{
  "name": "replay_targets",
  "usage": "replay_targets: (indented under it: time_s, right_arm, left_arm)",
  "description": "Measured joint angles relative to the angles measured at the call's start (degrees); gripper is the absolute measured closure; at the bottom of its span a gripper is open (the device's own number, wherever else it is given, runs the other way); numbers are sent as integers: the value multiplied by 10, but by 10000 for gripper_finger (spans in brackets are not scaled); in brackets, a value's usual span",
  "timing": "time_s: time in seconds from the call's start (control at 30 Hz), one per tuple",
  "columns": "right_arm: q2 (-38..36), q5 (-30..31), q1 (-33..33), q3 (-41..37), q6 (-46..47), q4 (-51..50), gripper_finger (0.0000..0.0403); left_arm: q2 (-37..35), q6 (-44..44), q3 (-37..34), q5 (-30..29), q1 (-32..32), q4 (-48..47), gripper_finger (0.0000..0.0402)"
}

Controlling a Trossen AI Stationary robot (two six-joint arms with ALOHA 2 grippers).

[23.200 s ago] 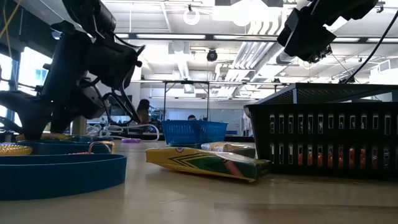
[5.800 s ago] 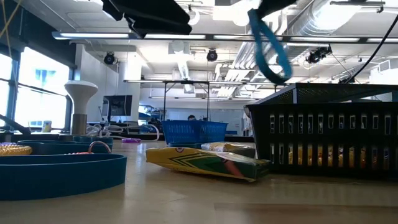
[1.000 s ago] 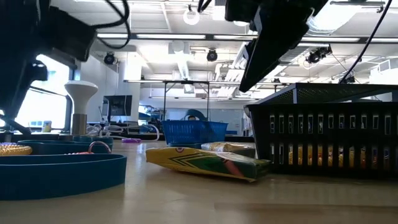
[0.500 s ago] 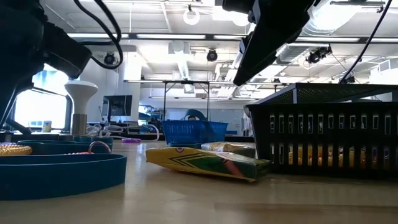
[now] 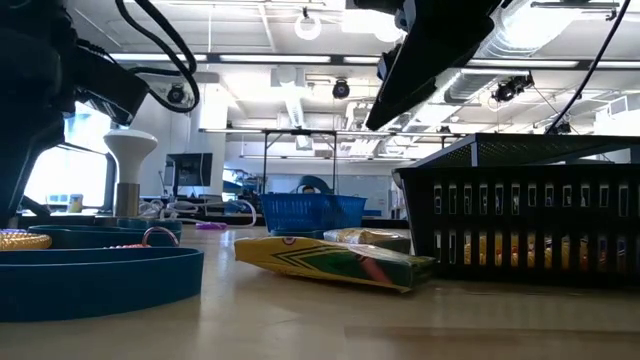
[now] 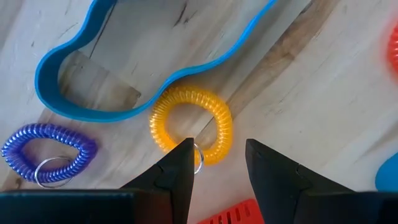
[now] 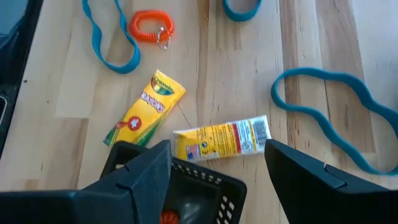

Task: Pick & Place Office Desk Supplies
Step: Put the top yellow wrist coil keychain into the black bin

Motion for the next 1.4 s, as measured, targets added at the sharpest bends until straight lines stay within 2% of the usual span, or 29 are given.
replay_targets:
  time_s: [0.47,0.77,0.93,1.03,1.2,1.4]
  right_arm:
    - [0,0,29,0,-84,25,156]
    - [0,0,30,0,-133,34,156]
    - [0,-1,33,0,-127,35,156]
    - [0,-2,40,0,-109,35,156]
    - [0,7,52,0,-111,44,156]
    - [0,34,58,0,-100,46,156]
  left_arm:
    - [21,-49,-1,-47,-27,3,263]
    - [59,-60,-1,-34,-26,22,263]
    - [63,-89,-1,-28,-26,24,268]
    - [63,-103,-2,-24,-26,19,296]
    - [63,-75,-3,-34,-26,15,382]
    - [52,-22,-4,-50,-15,-7,394]
